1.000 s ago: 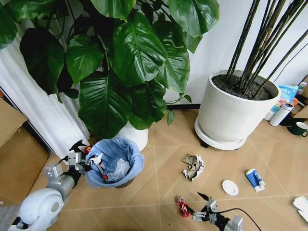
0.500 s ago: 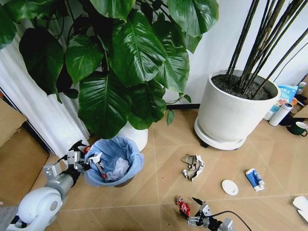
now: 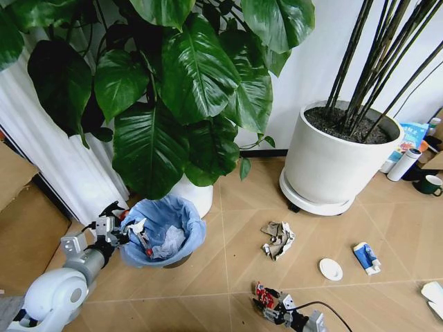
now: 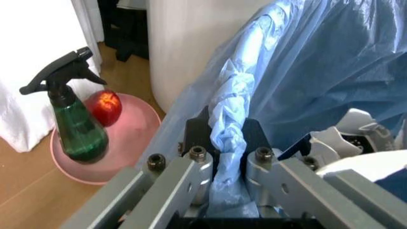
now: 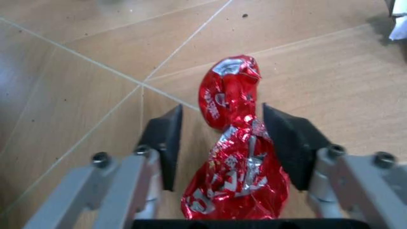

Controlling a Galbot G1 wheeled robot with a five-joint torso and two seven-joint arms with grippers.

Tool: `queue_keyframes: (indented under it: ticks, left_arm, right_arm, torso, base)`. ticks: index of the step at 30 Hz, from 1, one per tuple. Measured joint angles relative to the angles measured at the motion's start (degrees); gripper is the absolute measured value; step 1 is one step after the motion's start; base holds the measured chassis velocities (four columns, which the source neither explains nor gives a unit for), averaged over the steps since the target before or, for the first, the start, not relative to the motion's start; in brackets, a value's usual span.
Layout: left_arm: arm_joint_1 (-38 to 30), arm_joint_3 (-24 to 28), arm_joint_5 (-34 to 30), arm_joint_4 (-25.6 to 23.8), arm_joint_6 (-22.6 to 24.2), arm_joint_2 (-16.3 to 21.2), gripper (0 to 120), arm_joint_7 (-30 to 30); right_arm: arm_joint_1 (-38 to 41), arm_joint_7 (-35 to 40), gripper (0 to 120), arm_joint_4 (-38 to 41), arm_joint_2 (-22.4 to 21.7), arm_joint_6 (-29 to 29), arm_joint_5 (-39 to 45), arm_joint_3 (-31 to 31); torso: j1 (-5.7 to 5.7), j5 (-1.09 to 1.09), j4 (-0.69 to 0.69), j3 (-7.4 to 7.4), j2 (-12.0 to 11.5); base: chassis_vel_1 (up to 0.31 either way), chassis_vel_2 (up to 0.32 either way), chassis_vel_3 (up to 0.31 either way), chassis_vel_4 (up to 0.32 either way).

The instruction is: Pick up the trash bin and place the garbage on the floor into it.

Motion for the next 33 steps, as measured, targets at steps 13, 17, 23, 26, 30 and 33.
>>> queue_keyframes:
  ticks: [13, 17, 23, 26, 30, 33]
  left_arm:
    - [-0.3, 0.6, -0.1, 0.5, 0.0, 0.3, 1, 0.0]
    - [0.1, 1.5, 0.1, 0.6, -0.1, 0.5, 1, 0.1]
    - [0.2, 3.3, 0.7, 1.6, -0.6, 1.2, 1, 0.5]
    - [-0.4, 4.3, 0.7, 2.4, -1.1, 2.0, 1, 0.5]
    - [-1.6, 6.5, 0.6, 3.7, -2.0, 3.1, 1, 0.5]
    - [-2.3, 8.5, 0.8, 5.0, -3.1, 3.3, 1, 0.5]
  right_arm:
    - [0.6, -0.3, 5, -0.9, 0.1, -0.1, 1.3, -0.3]
    - [0.3, -0.6, 5, -0.1, -0.2, -0.2, 2.3, 0.1]
    - [-1.3, -1.4, 5, 4.9, -1.2, -0.2, 4.8, 3.9]
    - [-2.2, -2.0, 5, 8.1, -2.0, -0.2, 6.4, 6.0]
    - [-2.6, -4.5, 5, 12.6, -4.0, 0.5, 9.7, 8.3]
    - [-1.6, -6.4, 5, 17.3, -6.7, 1.3, 14.1, 8.2]
  torso:
    - [0.00, 0.01, 0.00, 0.00, 0.0]
    - [0.00, 0.02, 0.00, 0.00, 0.0]
    - [0.00, 0.02, 0.00, 0.00, 0.0]
    - [0.00, 0.00, 0.00, 0.00, 0.0]
    - [0.00, 0.00, -0.02, 0.00, 0.0]
    - [0.00, 0.03, 0.01, 0.00, 0.0]
  base:
    - [0.000, 0.000, 0.000, 0.000]
    - [0.000, 0.000, 0.000, 0.000]
    - [0.000, 0.000, 0.000, 0.000]
    - [0.000, 0.000, 0.000, 0.000]
    - [0.000, 0.000, 0.000, 0.000]
    - [0.000, 0.000, 0.000, 0.000]
